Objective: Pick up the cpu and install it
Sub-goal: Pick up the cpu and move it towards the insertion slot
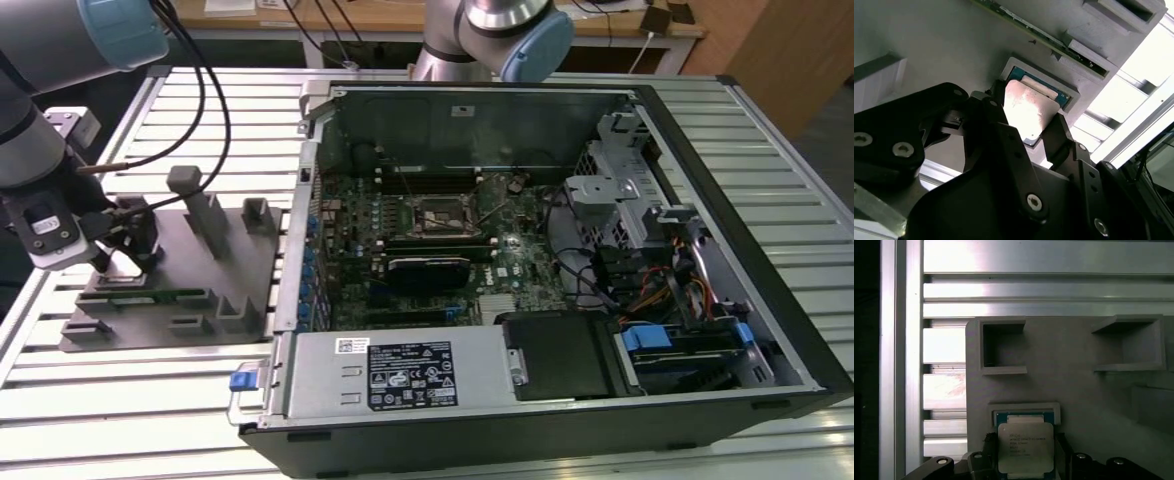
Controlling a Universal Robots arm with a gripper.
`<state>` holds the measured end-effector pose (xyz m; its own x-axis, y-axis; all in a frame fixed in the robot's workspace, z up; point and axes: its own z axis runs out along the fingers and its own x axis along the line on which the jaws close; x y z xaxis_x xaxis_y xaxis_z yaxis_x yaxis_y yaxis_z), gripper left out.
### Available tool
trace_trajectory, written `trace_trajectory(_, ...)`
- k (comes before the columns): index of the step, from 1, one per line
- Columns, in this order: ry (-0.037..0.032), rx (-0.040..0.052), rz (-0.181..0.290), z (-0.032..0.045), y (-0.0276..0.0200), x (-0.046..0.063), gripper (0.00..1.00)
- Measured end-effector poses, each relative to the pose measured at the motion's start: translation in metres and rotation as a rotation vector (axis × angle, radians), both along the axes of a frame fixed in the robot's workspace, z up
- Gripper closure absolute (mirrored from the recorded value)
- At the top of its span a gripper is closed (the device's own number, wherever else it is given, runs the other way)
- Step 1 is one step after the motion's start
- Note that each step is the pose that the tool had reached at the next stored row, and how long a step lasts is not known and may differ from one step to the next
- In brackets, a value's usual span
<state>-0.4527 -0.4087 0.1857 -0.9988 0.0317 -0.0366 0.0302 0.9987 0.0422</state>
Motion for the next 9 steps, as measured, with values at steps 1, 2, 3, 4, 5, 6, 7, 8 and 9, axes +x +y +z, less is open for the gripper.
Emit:
trace_trajectory(1,0.0003,-0.0002,0.0,0.0019,0.0,0.0,0.46)
trace_trajectory(2,0.0003,-0.0001,0.0,0.0037,0.0,0.0,0.46)
trace_trajectory(3,0.0002,-0.0001,0.0,0.0056,0.0,0.0,0.46)
trace_trajectory(4,0.0002,-0.0001,0.0,0.0078,0.0,0.0,0.46)
trace_trajectory(5,0.0002,-0.0001,0.0,0.0101,0.0,0.0,0.46)
trace_trajectory(6,0.0002,-0.0002,0.0,0.0124,0.0,0.0,0.46)
trace_trajectory(7,0.0003,-0.0001,0.0,0.0145,0.0,0.0,0.46)
trace_trajectory(8,0.0003,-0.0001,0.0,0.0168,0.0,0.0,0.46)
trace_trajectory(9,0.0002,-0.0001,0.0,0.0192,0.0,0.0,0.46)
